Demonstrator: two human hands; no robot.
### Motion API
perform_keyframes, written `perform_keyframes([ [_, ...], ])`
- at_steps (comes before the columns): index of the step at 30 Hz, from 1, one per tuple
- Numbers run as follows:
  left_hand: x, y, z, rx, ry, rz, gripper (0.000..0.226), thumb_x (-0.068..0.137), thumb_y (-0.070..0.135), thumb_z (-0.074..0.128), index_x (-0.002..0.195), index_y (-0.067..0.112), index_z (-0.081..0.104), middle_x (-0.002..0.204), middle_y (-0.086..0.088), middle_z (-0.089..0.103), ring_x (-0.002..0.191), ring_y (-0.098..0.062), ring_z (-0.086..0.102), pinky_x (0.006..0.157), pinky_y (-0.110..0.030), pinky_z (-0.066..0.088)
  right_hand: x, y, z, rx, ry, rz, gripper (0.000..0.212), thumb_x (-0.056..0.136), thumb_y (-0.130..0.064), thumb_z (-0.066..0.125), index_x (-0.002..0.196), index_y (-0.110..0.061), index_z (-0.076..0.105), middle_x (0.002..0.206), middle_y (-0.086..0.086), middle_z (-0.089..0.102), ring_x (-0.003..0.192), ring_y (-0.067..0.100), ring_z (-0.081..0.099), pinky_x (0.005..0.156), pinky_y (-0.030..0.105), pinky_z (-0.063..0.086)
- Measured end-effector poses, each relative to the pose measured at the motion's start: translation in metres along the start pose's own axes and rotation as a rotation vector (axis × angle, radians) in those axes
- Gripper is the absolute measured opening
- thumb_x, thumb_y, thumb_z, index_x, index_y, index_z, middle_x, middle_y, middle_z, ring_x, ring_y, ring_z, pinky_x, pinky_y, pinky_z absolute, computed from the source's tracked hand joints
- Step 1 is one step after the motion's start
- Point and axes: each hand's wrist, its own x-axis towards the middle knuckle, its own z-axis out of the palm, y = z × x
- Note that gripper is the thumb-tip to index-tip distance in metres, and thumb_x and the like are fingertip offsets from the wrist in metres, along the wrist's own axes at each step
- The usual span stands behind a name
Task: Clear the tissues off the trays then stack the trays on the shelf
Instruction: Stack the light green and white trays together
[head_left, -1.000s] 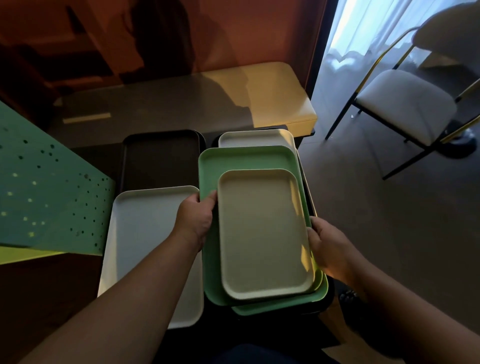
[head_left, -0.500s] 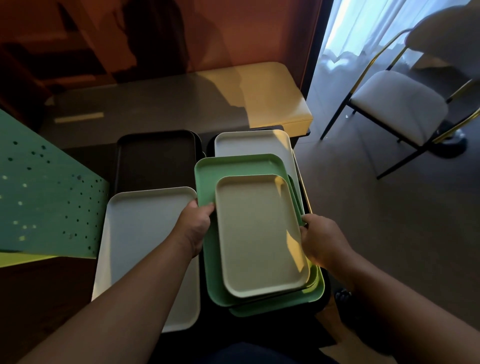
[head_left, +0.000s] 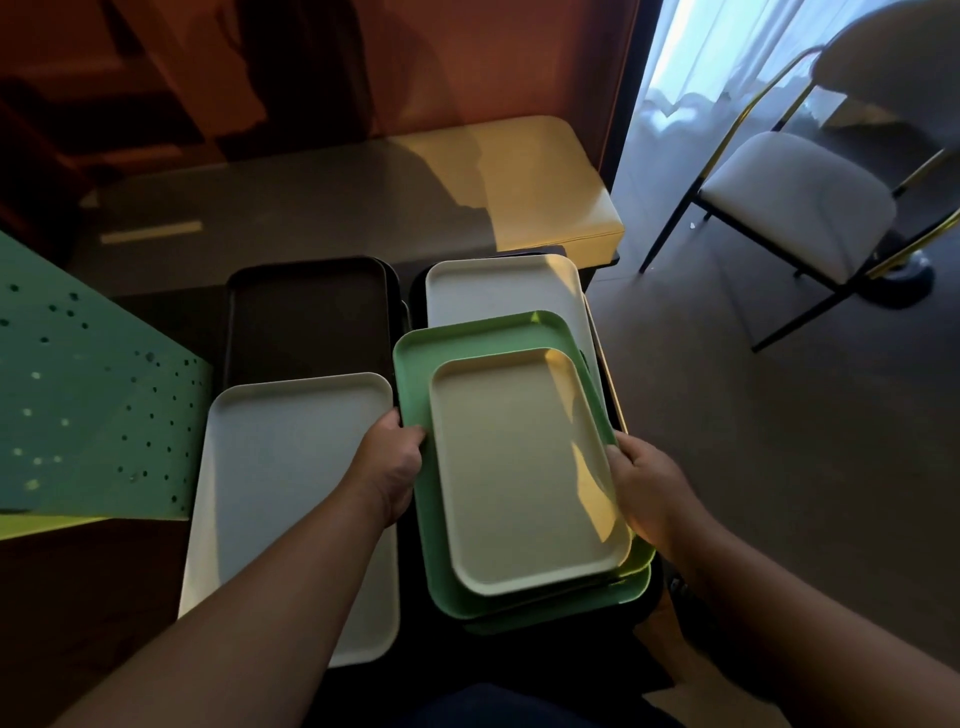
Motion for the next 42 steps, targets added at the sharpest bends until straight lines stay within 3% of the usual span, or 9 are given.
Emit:
perform_keyframes([
  [4, -0.002, -0.001, 0.001, 0.127, 0.000, 0.064, 0.029, 0.095, 0.000, 0.056, 0.116, 0.015, 0.069, 0.101, -0.018, 0.077, 0.090, -0.038, 0.074, 0.083, -0.054, 0.061, -0.003, 0.001, 0.001, 0.178, -0.064, 0.119, 0.020, 0.106, -0.029, 0.049, 0.112, -0.018, 0.064, 0.102, 0.015, 0.074, 0.091, 0.032, 0.072, 0.078, 0.049, 0.060],
  [8, 0.003, -0.002, 0.002, 0.314, 0.059, 0.087, 0.038, 0.076, 0.021, 0.064, 0.111, 0.032, 0.070, 0.095, 0.000, 0.078, 0.089, -0.029, 0.074, 0.084, -0.052, 0.061, -0.004, 0.003, 0.003, 0.159, -0.028, 0.036, 0.017, 0.105, -0.032, 0.049, 0.110, -0.022, 0.062, 0.108, 0.013, 0.070, 0.095, 0.032, 0.071, 0.080, 0.052, 0.060],
  [14, -0.004, 0.002, 0.014, 0.479, 0.154, 0.104, 0.031, 0.084, 0.011, 0.050, 0.107, 0.025, 0.067, 0.100, -0.002, 0.071, 0.087, -0.024, 0.066, 0.083, -0.041, 0.058, -0.002, 0.006, 0.002, -0.050, 0.146, -0.094, 0.019, 0.104, -0.041, 0.043, 0.106, -0.032, 0.060, 0.107, 0.003, 0.066, 0.093, 0.020, 0.065, 0.084, 0.051, 0.056],
  [17, -0.006, -0.003, 0.017, 0.538, 0.200, 0.126, 0.033, 0.080, 0.017, 0.042, 0.102, 0.023, 0.065, 0.107, -0.008, 0.065, 0.086, -0.027, 0.064, 0.084, -0.043, 0.057, -0.004, 0.007, 0.003, -0.105, 0.138, -0.075, 0.039, 0.101, -0.053, 0.043, 0.124, -0.025, 0.058, 0.115, 0.001, 0.063, 0.097, 0.018, 0.063, 0.084, 0.046, 0.056],
  [20, -0.005, -0.008, 0.017, 0.594, 0.212, 0.126, 0.042, 0.076, 0.022, 0.038, 0.110, 0.019, 0.064, 0.113, -0.012, 0.062, 0.090, -0.030, 0.064, 0.088, -0.049, 0.057, -0.008, 0.009, 0.004, -0.178, 0.137, -0.063, 0.047, 0.098, -0.052, 0.053, 0.134, -0.022, 0.052, 0.116, -0.001, 0.058, 0.098, 0.018, 0.063, 0.082, 0.045, 0.058],
  [26, -0.012, -0.001, 0.020, 0.715, 0.223, 0.125, 0.043, 0.082, 0.019, 0.040, 0.119, 0.010, 0.060, 0.121, -0.016, 0.055, 0.099, -0.036, 0.061, 0.092, -0.046, 0.054, -0.012, 0.016, 0.010, -0.335, 0.133, -0.034, 0.058, 0.099, -0.048, 0.051, 0.146, -0.015, 0.044, 0.131, 0.006, 0.053, 0.118, 0.024, 0.054, 0.100, 0.050, 0.050],
  [32, -0.012, -0.006, 0.021, 0.839, 0.191, 0.082, 0.040, 0.091, 0.020, 0.045, 0.129, 0.010, 0.052, 0.130, -0.013, 0.045, 0.108, -0.035, 0.056, 0.095, -0.048, 0.051, -0.013, 0.022, 0.010, -0.454, 0.164, -0.055, 0.051, 0.098, -0.042, 0.053, 0.141, -0.013, 0.050, 0.117, 0.004, 0.048, 0.110, 0.020, 0.048, 0.094, 0.040, 0.049],
  [38, -0.004, -0.007, 0.018, 0.763, 0.132, 0.032, 0.053, 0.091, 0.031, 0.045, 0.140, 0.012, 0.047, 0.137, -0.015, 0.050, 0.112, -0.034, 0.058, 0.098, -0.046, 0.050, -0.006, 0.019, 0.010, -0.446, 0.126, 0.035, 0.070, 0.095, -0.046, 0.057, 0.155, -0.017, 0.033, 0.143, 0.010, 0.044, 0.129, 0.026, 0.042, 0.104, 0.045, 0.045],
  [42, -0.007, -0.010, 0.024, 0.771, 0.073, -0.032, 0.080, 0.096, 0.044, 0.048, 0.161, 0.016, 0.010, 0.160, -0.016, 0.033, 0.139, -0.036, 0.043, 0.112, -0.043, 0.039, 0.004, 0.020, 0.009, -0.370, 0.106, 0.119, 0.072, 0.091, -0.048, 0.062, 0.152, -0.017, 0.039, 0.138, 0.009, 0.049, 0.126, 0.029, 0.047, 0.100, 0.049, 0.049],
])
